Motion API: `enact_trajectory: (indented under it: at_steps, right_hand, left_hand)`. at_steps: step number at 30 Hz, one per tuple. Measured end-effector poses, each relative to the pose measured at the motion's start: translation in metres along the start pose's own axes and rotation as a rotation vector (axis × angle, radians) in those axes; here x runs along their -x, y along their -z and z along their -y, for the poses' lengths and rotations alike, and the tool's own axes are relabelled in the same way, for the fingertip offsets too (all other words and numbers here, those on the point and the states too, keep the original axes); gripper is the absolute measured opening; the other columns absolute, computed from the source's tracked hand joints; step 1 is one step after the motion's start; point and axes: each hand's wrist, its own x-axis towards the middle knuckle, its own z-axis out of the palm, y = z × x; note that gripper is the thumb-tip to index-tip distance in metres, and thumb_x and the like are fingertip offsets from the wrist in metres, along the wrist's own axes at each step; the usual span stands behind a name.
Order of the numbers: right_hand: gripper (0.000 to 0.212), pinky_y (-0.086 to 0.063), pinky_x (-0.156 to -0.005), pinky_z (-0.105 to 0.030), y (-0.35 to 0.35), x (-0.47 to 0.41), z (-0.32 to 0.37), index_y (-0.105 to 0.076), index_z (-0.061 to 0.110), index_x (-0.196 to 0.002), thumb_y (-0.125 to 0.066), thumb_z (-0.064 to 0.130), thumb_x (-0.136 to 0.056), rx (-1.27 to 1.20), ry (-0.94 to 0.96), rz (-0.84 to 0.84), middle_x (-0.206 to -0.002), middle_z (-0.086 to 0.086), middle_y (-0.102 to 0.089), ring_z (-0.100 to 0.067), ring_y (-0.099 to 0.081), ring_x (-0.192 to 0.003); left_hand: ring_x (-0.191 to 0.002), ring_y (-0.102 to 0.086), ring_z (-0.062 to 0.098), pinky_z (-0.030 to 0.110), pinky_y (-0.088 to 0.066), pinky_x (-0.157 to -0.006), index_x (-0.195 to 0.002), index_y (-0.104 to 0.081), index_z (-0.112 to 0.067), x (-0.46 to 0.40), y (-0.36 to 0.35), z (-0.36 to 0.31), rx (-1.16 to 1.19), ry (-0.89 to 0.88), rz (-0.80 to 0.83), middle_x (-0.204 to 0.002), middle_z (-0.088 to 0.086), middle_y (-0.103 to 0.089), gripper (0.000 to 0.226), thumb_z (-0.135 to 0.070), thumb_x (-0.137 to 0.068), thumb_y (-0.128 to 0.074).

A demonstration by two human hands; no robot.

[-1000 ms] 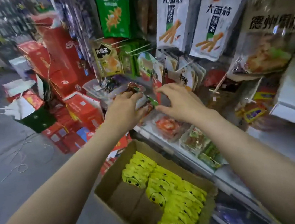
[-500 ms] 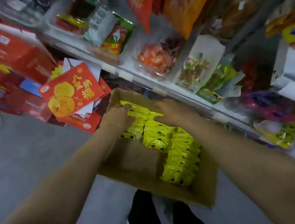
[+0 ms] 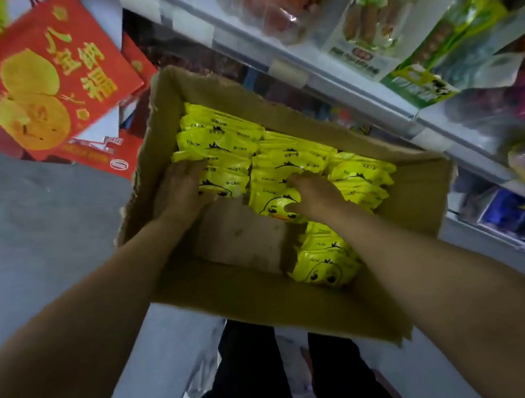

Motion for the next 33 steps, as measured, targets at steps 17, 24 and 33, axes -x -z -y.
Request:
enact_trajectory:
  at_steps: [17,24,33]
  right_hand:
    - [0.016,-0.035,-0.065,-0.030,-0.013,0.005,0.000,-0.054,0.019,-0.088,-0.070,0.023,-0.089,-0.476,0.090,-0.003,-0.086,-0.001,-0.059,-0.021,-0.053,-0.085]
    - [0.030,-0.042,-0.076,-0.029,0.031,0.060,-0.028,-0.054,0.014,-0.121,-0.061,0.030,-0.096,-0.786,0.047,-0.038,-0.112,-0.009,-0.060,-0.020,-0.056,-0.097]
    - [0.038,-0.051,-0.097,-0.045,0.073,0.143,-0.088,-0.064,0.031,-0.107,-0.060,0.057,-0.080,-0.962,0.049,-0.265,-0.114,0.001,-0.068,-0.021,-0.064,-0.104]
  left_hand:
    - [-0.111,-0.056,0.033,0.039,-0.046,-0.093,-0.113,-0.069,-0.024,-0.003,-0.015,-0.001,0.095,0.135,-0.042,-0.115,0.013,-0.065,0.043,-0.030,-0.072,-0.082]
    - [-0.095,-0.061,0.025,0.029,-0.043,-0.077,-0.099,-0.071,-0.010,0.035,0.016,-0.031,0.314,0.183,-0.008,-0.097,0.010,-0.068,0.031,-0.025,-0.075,-0.082]
    - [-0.074,-0.050,0.025,0.032,-0.033,-0.061,-0.076,-0.050,-0.014,0.105,0.052,-0.127,0.428,-0.008,-0.126,-0.076,0.008,-0.055,0.031,-0.022,-0.078,-0.080]
